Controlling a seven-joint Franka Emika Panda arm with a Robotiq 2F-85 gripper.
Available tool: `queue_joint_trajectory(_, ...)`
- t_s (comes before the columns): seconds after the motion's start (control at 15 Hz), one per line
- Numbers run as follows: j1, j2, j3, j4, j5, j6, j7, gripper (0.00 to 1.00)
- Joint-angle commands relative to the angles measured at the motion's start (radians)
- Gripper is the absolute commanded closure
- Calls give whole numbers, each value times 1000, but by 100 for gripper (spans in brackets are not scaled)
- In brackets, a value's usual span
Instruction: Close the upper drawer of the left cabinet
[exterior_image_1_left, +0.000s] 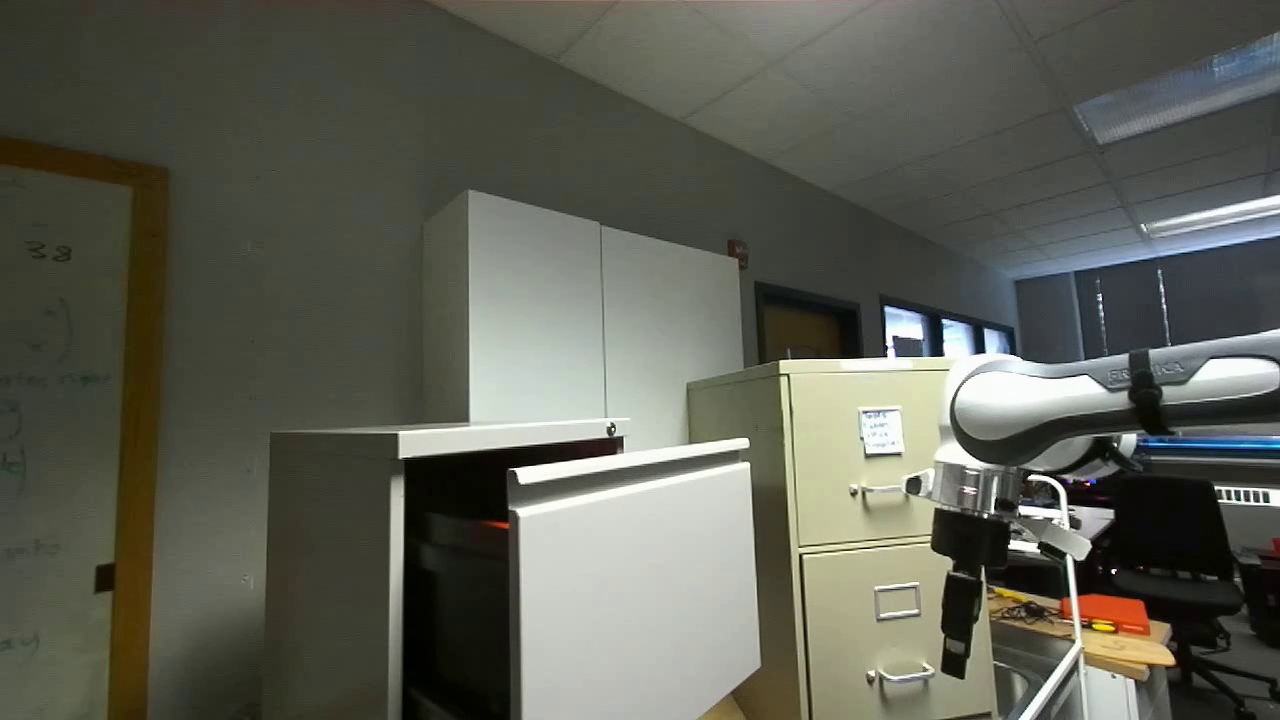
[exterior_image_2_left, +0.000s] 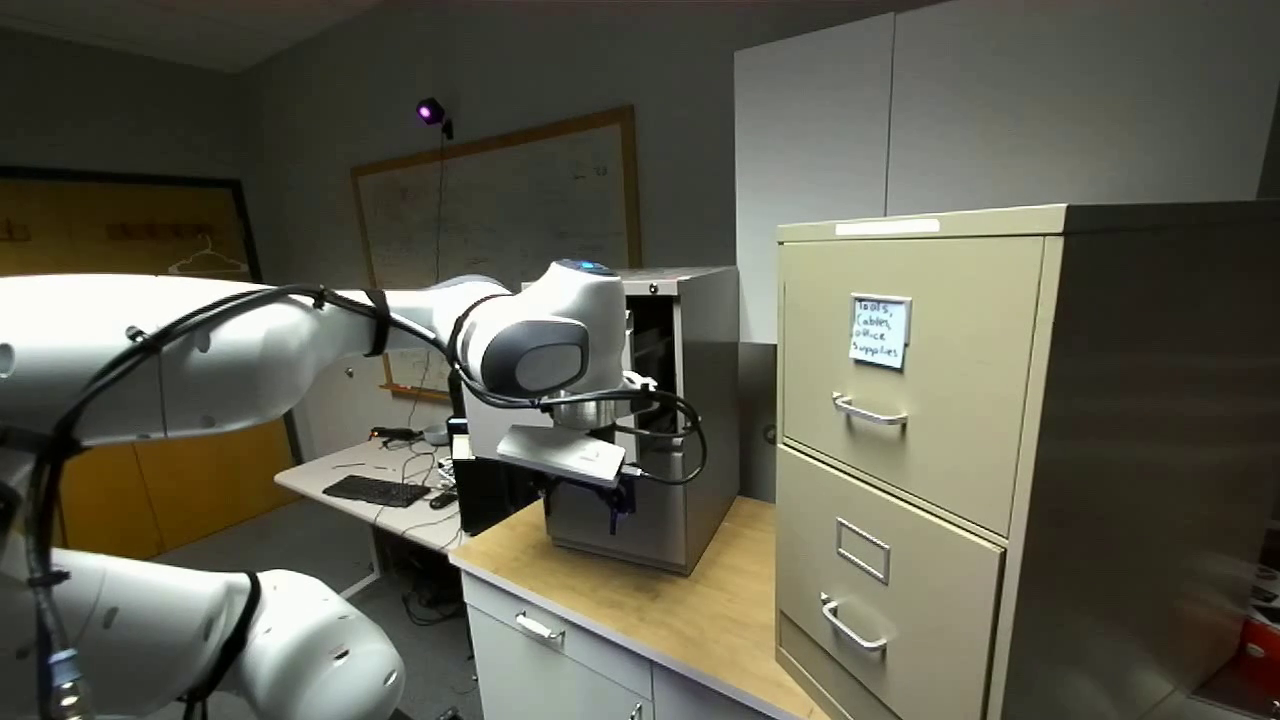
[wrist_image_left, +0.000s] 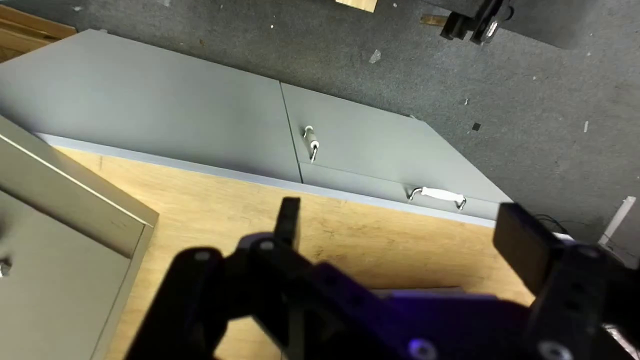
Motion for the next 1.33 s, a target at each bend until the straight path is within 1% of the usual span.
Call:
queue_joint_trajectory(0.0, -8, -9, 10, -18, 10, 71, -6, 0)
queue_joint_trajectory(0.2, 16, -6, 22, -5, 39, 147, -4, 0)
queue_joint_trajectory(0.4, 60, -6, 45, 15, 96, 218, -4, 0)
queue_joint_trajectory(0.53, 86, -4, 80, 29, 131, 248, 19, 0)
queue_joint_trajectory(0.6, 100, -9, 95, 28, 147, 282, 20, 0)
queue_joint_trajectory(0.8, 121, 6, 158, 51, 158, 329, 70, 0)
queue_joint_trajectory(0.87, 129, 10, 173, 57, 160, 349, 86, 25)
queue_joint_trajectory(0.93, 136, 16, 186, 63, 160, 366, 99, 26)
queue_joint_trajectory(1.0, 146, 19, 198, 70, 163, 382, 112, 33)
queue_joint_trajectory(1.2, 176, 33, 227, 80, 165, 452, 132, 58)
queue_joint_trajectory(1.27, 186, 38, 237, 83, 164, 476, 136, 65)
